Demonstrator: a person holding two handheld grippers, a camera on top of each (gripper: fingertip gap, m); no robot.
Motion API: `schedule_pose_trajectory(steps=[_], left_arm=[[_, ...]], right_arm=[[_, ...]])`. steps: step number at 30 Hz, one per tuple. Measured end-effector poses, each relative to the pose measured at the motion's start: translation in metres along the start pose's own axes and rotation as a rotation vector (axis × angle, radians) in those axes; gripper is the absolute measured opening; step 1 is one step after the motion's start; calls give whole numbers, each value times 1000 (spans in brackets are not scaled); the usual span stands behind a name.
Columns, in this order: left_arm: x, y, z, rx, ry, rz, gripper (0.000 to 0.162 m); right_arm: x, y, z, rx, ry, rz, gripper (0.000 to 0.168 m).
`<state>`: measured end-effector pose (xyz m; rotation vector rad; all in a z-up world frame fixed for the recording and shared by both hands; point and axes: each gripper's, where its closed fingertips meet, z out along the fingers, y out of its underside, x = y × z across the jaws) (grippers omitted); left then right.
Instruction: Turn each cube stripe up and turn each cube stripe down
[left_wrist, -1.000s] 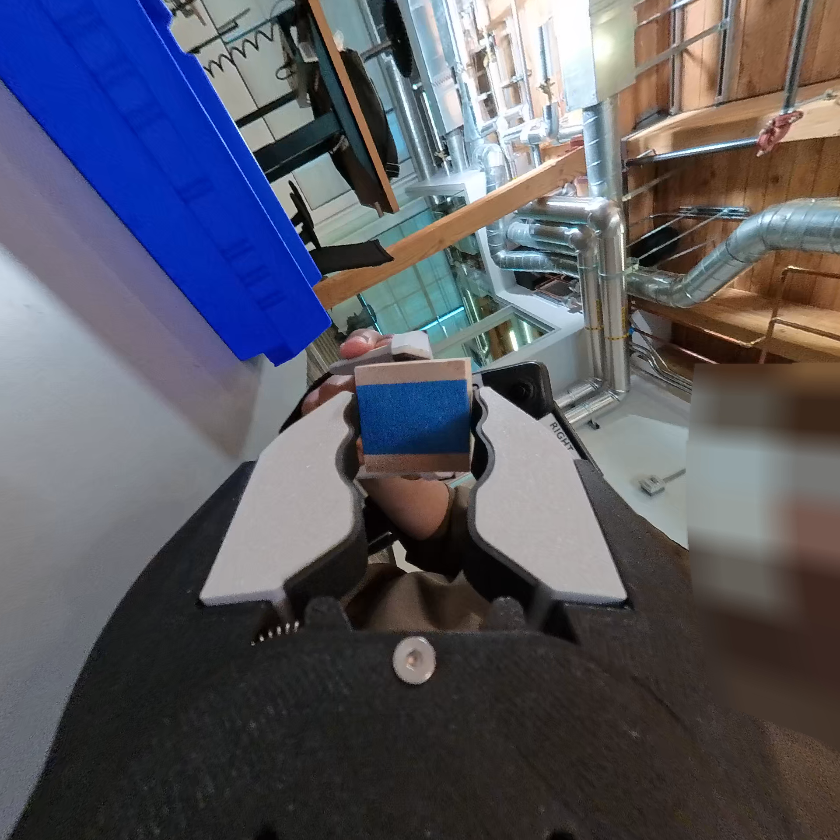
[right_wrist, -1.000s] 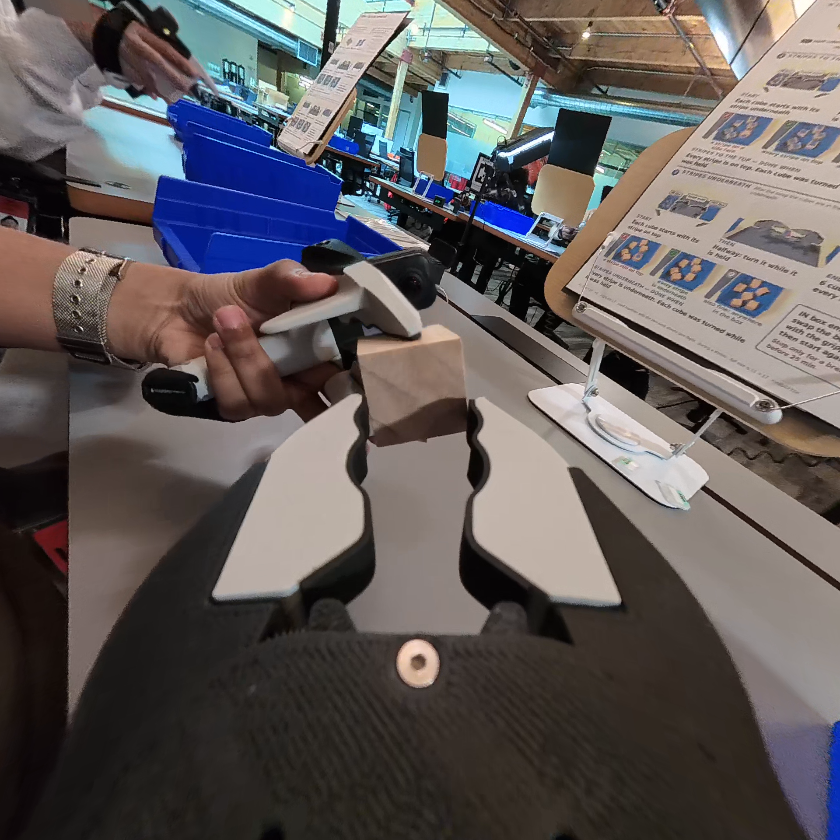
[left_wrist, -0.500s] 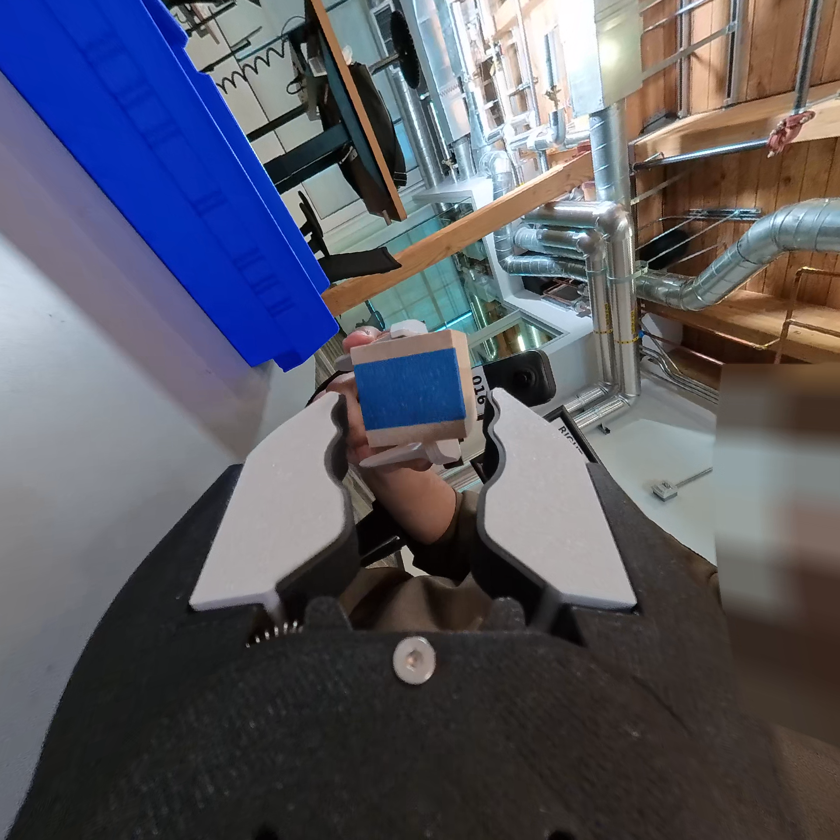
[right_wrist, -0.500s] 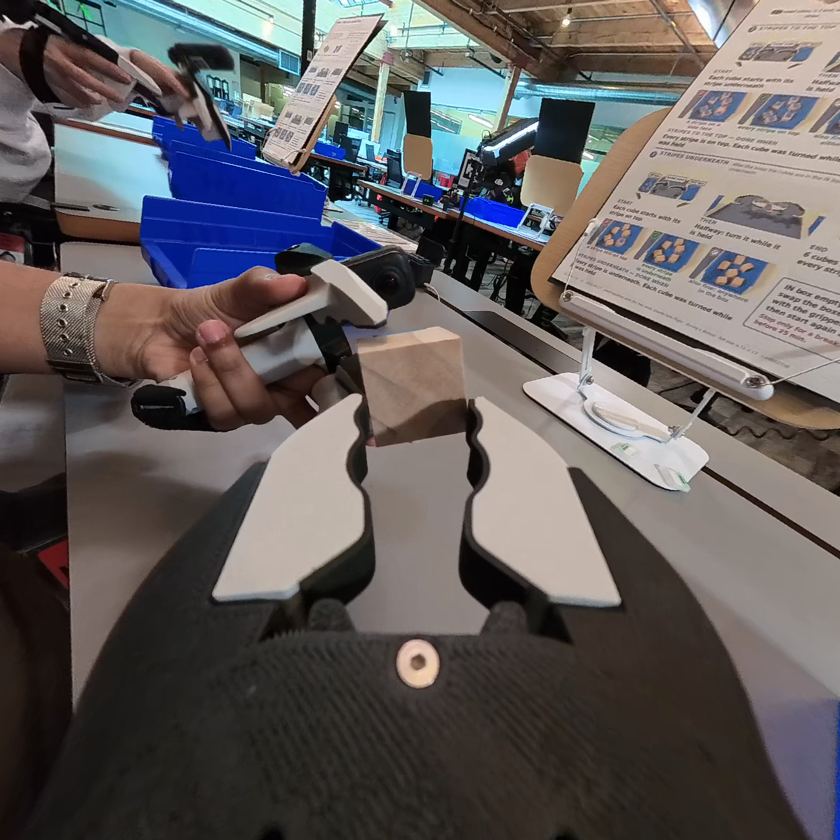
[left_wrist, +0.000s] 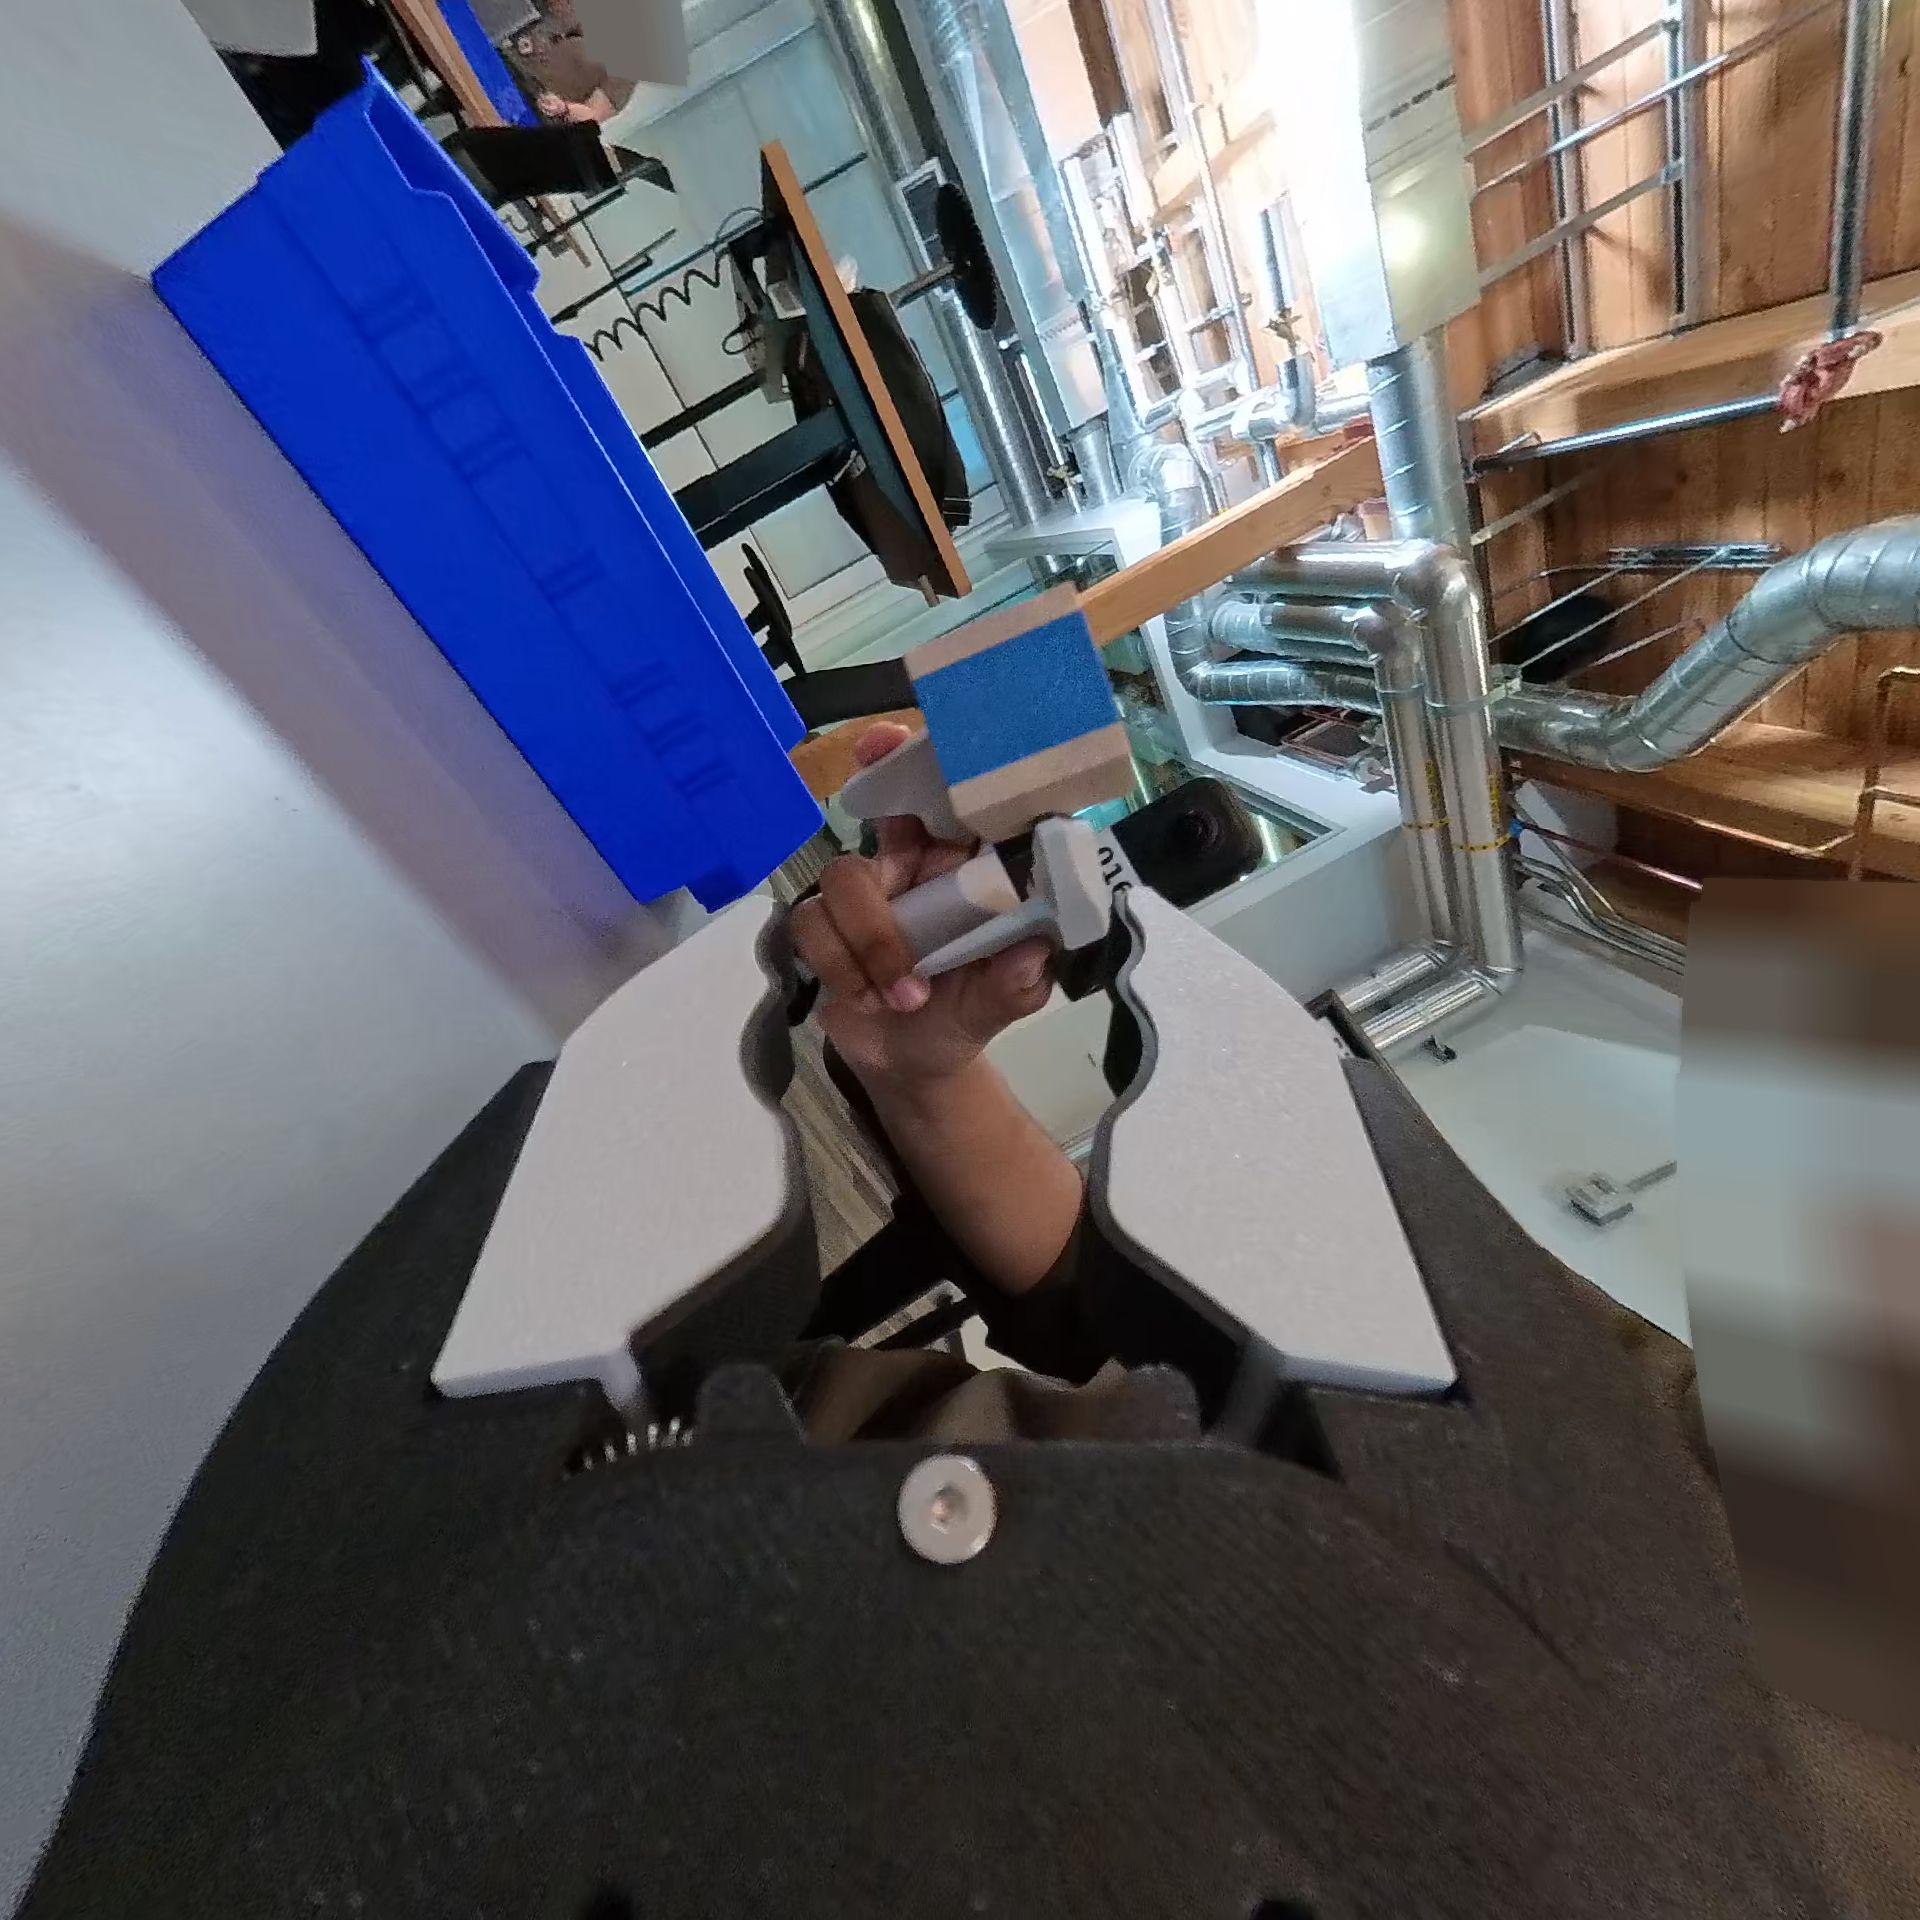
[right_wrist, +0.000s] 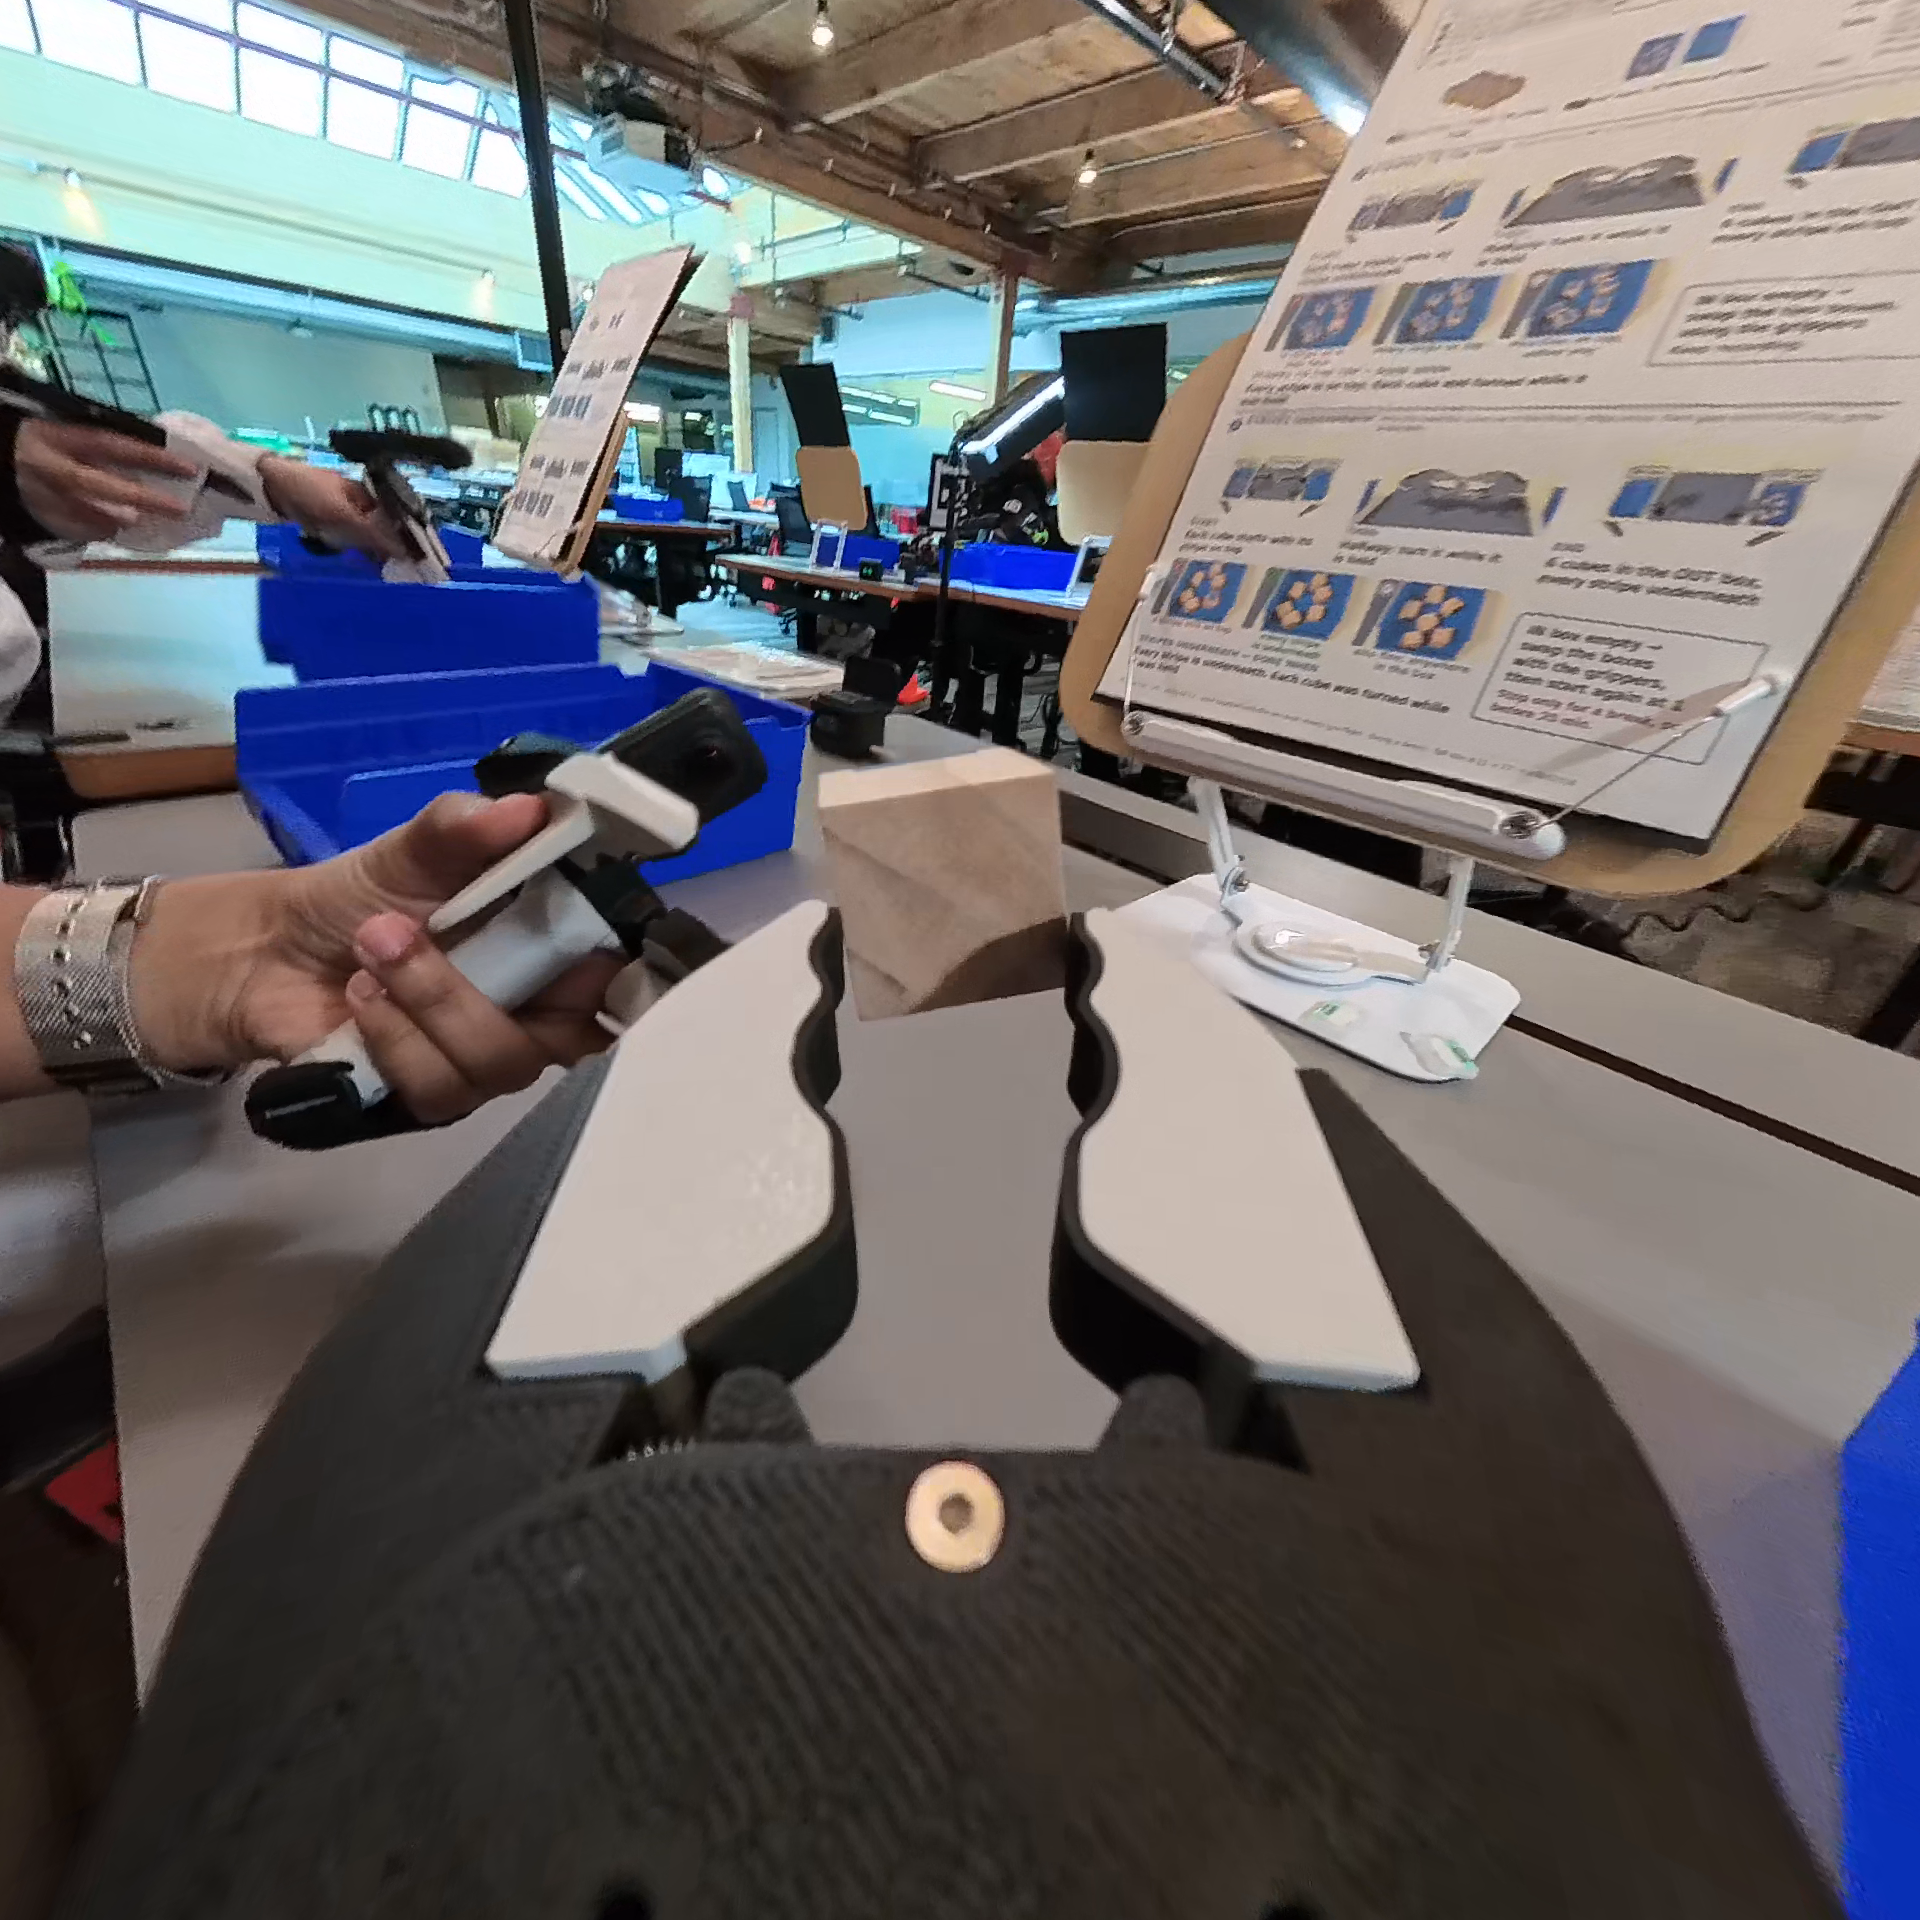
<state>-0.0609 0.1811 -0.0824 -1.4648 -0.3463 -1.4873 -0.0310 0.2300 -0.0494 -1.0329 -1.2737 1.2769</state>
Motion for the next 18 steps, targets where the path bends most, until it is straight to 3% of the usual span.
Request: schedule_pose_trajectory(steps=[8,18], left_arm=[[-5,2,-10,22,-50,23,58],[-7,5,-48,97,-222,141,58]], right_arm=[[46,-54,-18,135,123,94,42],[153,-108,-68,232,384,-27,42]])
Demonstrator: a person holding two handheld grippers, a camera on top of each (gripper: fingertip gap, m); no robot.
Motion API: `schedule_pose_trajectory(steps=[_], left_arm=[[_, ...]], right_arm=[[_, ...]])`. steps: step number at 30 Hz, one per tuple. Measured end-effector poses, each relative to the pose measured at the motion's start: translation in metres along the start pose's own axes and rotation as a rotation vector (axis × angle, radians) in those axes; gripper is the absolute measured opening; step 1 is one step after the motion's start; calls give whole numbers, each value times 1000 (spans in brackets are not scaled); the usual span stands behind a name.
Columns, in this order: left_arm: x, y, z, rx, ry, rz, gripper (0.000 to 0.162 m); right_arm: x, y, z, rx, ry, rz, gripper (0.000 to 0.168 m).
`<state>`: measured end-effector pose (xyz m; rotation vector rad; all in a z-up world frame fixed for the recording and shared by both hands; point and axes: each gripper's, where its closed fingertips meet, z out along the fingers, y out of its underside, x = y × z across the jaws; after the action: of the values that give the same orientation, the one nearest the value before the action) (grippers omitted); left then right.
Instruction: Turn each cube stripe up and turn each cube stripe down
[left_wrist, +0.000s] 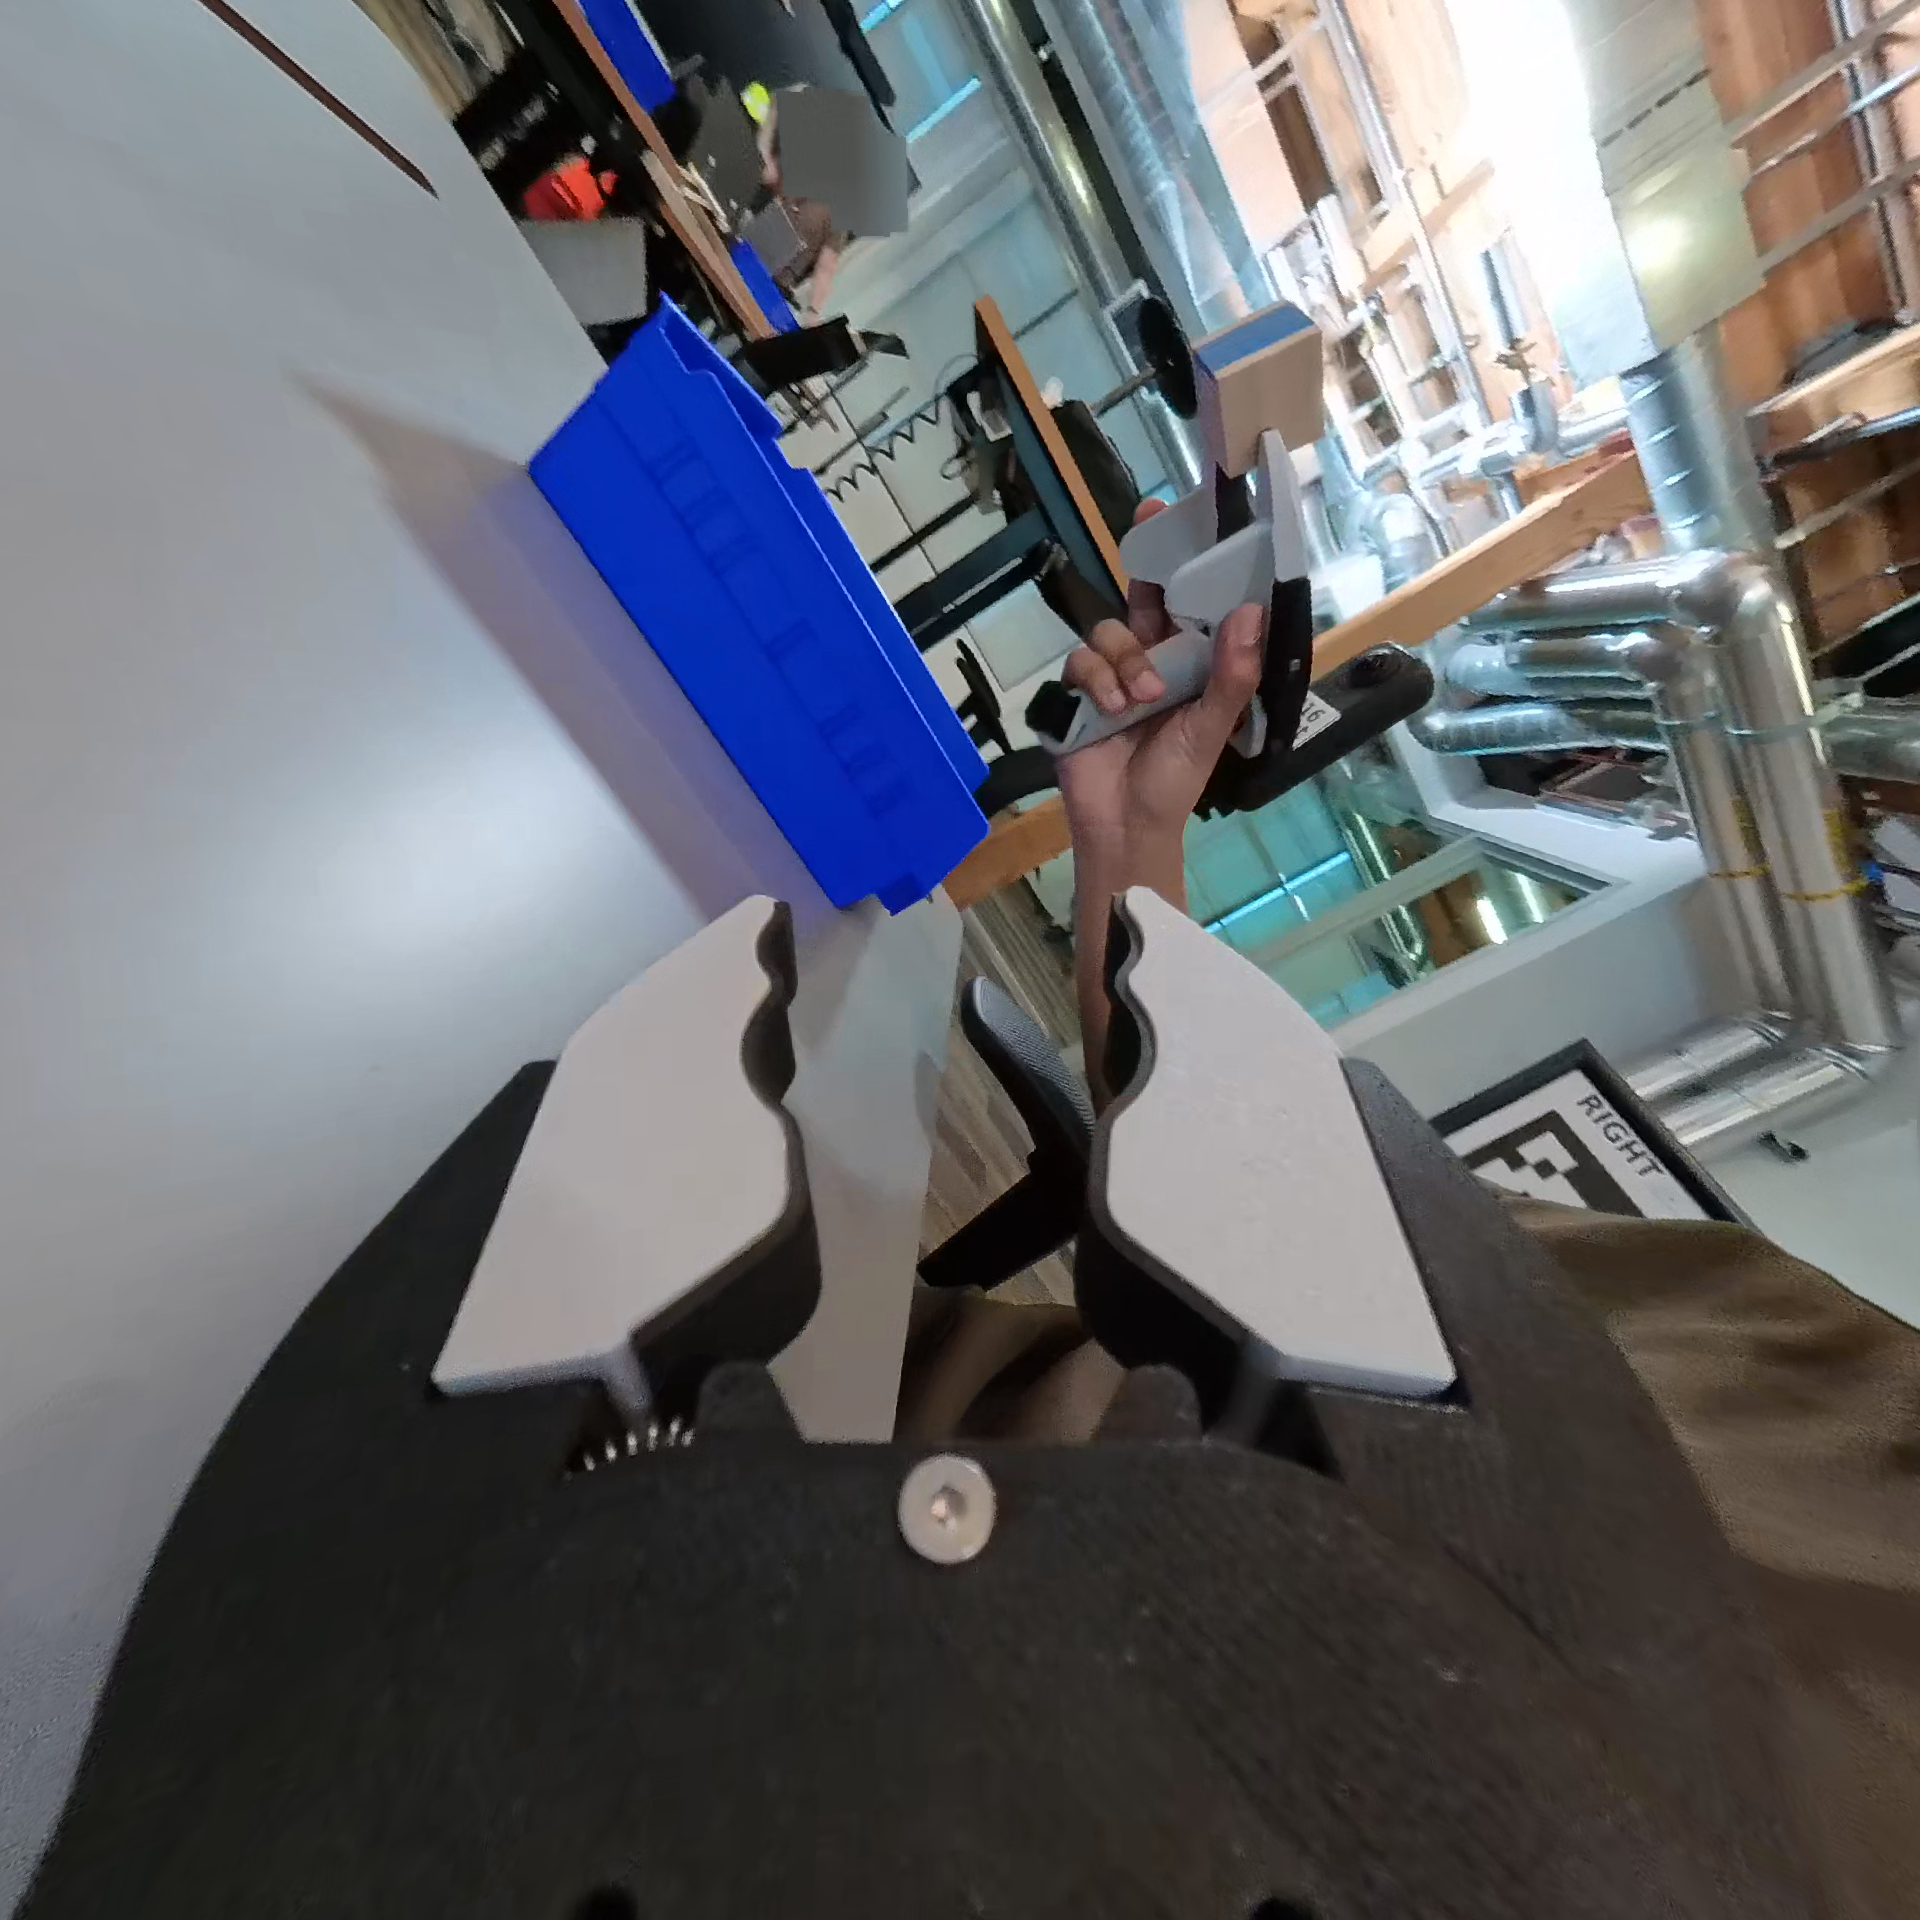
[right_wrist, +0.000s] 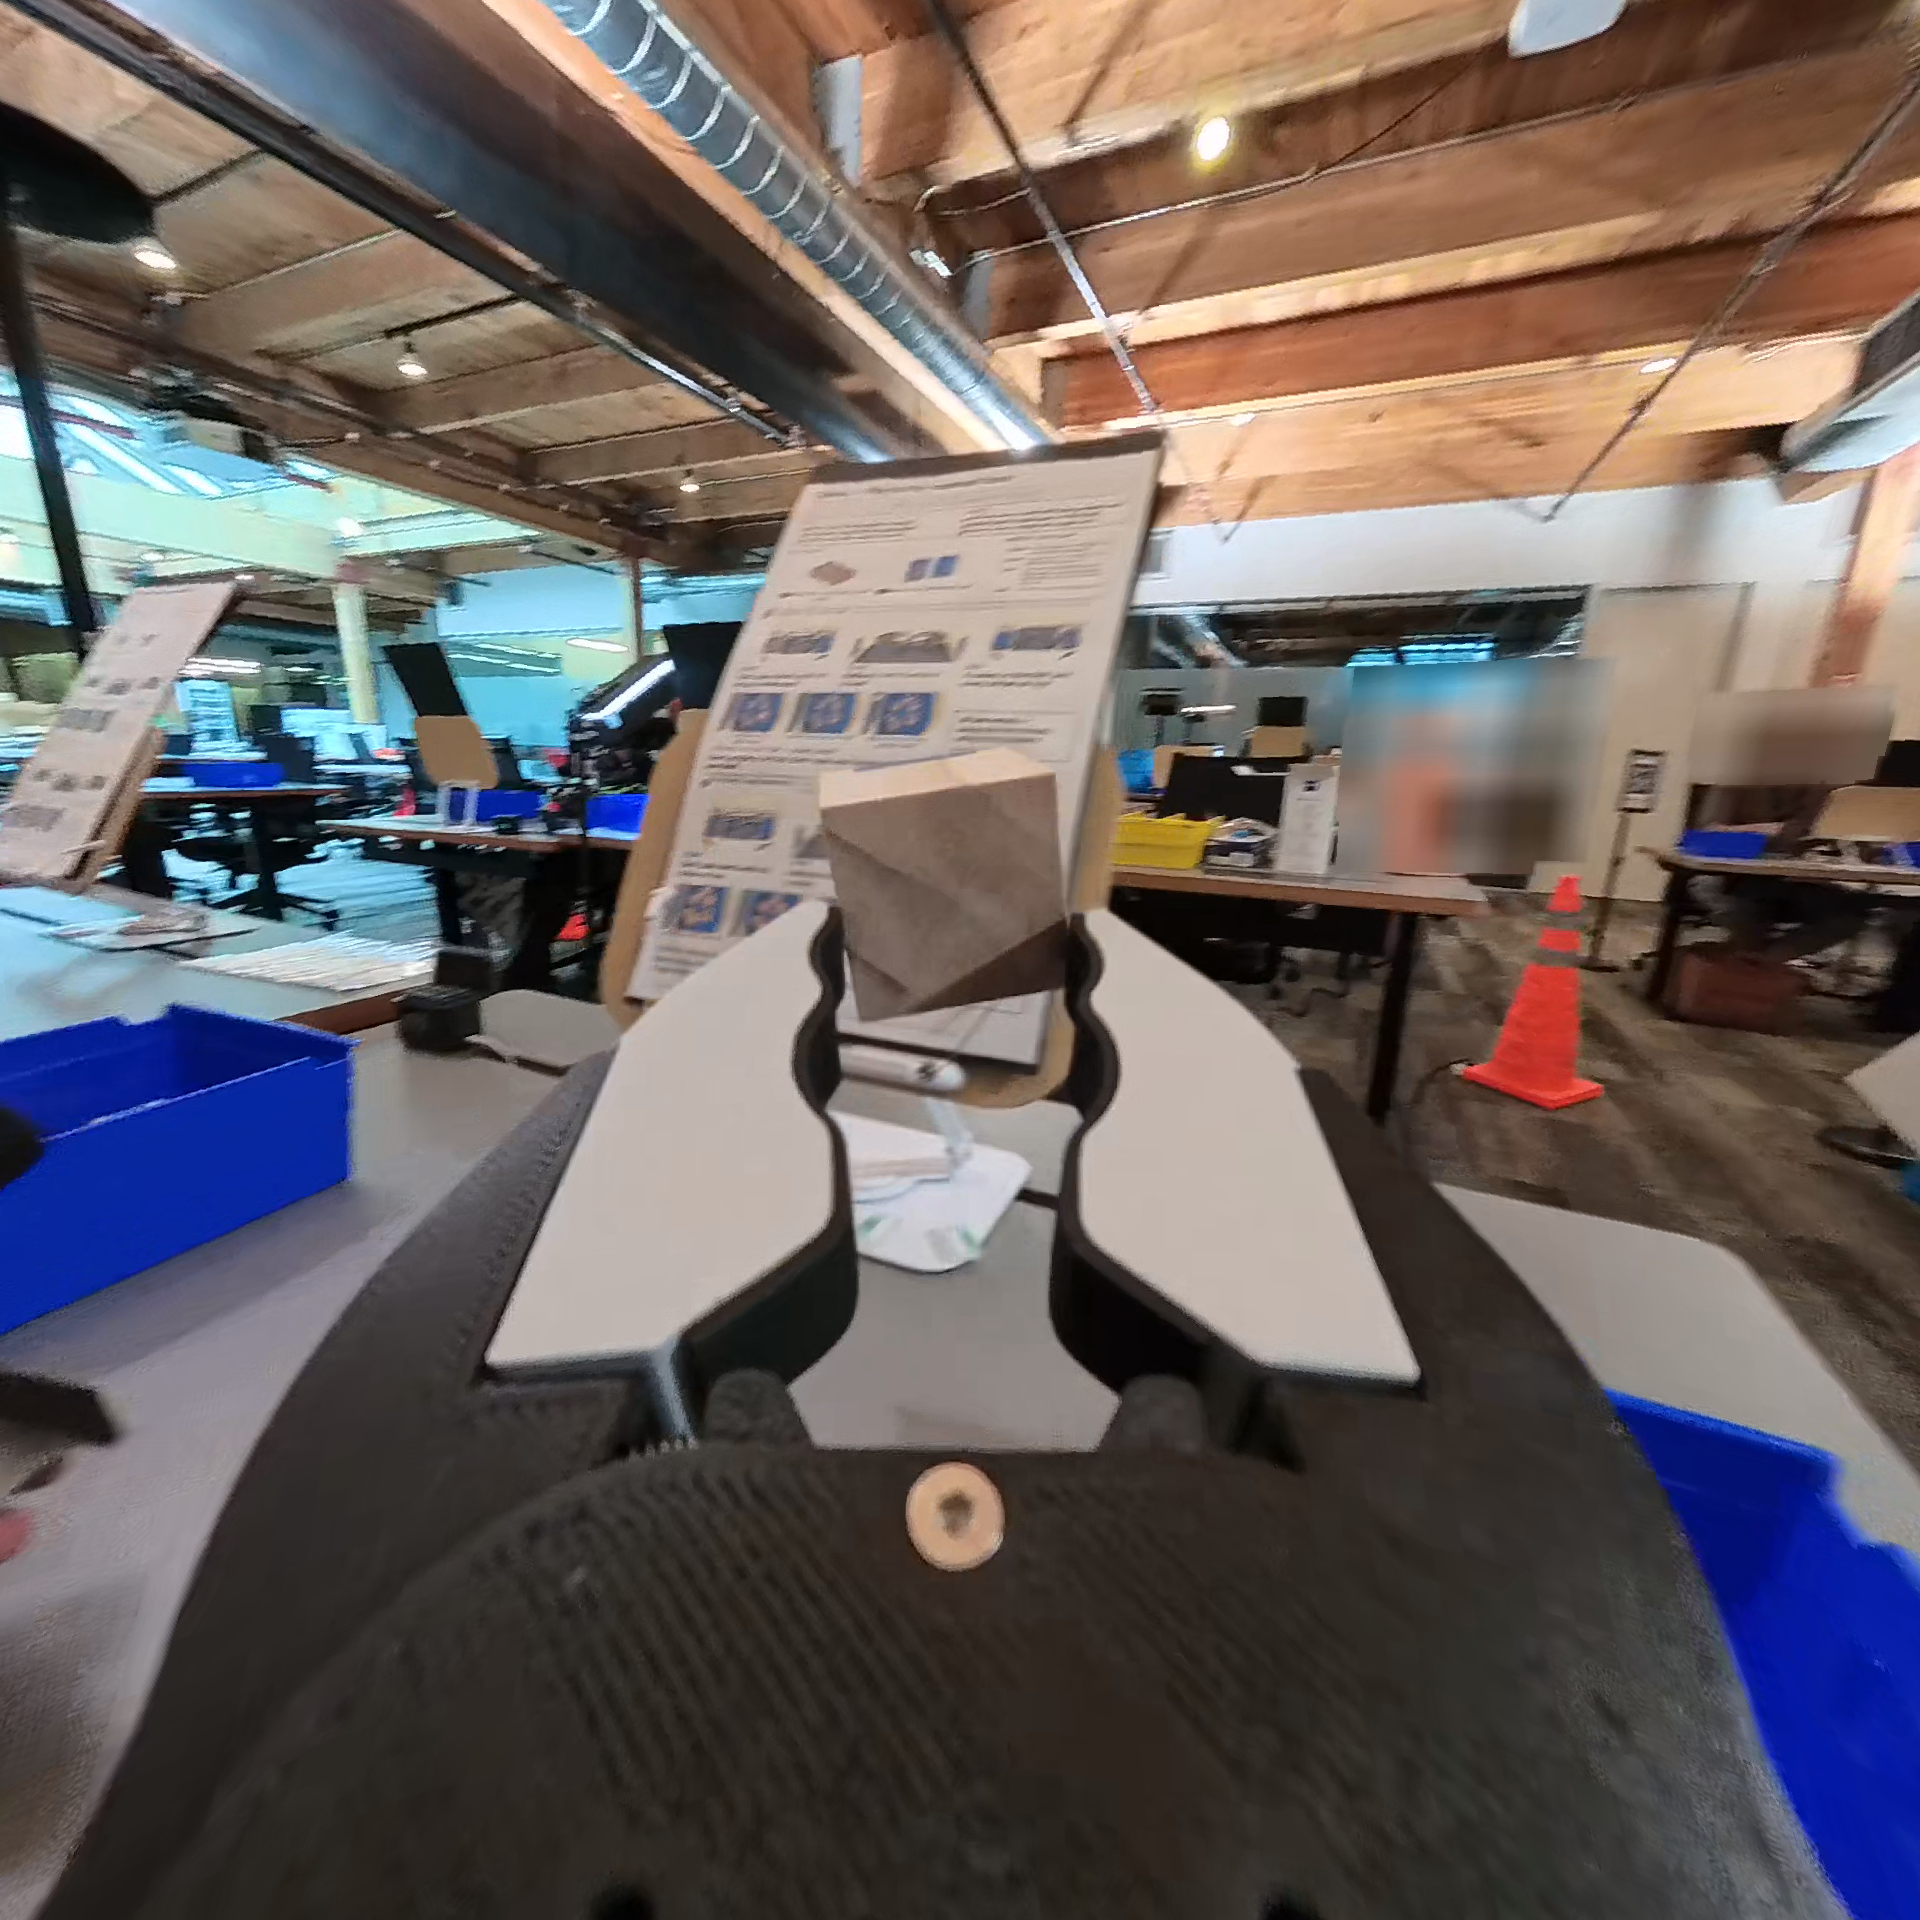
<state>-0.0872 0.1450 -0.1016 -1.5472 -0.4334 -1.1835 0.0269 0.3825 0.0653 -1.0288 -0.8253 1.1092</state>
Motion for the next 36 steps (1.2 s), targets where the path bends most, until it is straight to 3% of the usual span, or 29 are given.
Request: schedule_pose_trajectory(steps=[4,12,22,36], left_arm=[[-1,-3,-18,59,-44,12,57],[-3,-2,-35,106,-111,45,57],[-6,5,-31,57,-120,55,57],[-9,4,-31,59,-115,35,57]], right_arm=[[51,-1,0,-29,98,-13,41],[117,49,-1,-255,189,68,42],[134,71,-10,-286,253,100,42],[134,92,-9,-423,261,-10,42]])
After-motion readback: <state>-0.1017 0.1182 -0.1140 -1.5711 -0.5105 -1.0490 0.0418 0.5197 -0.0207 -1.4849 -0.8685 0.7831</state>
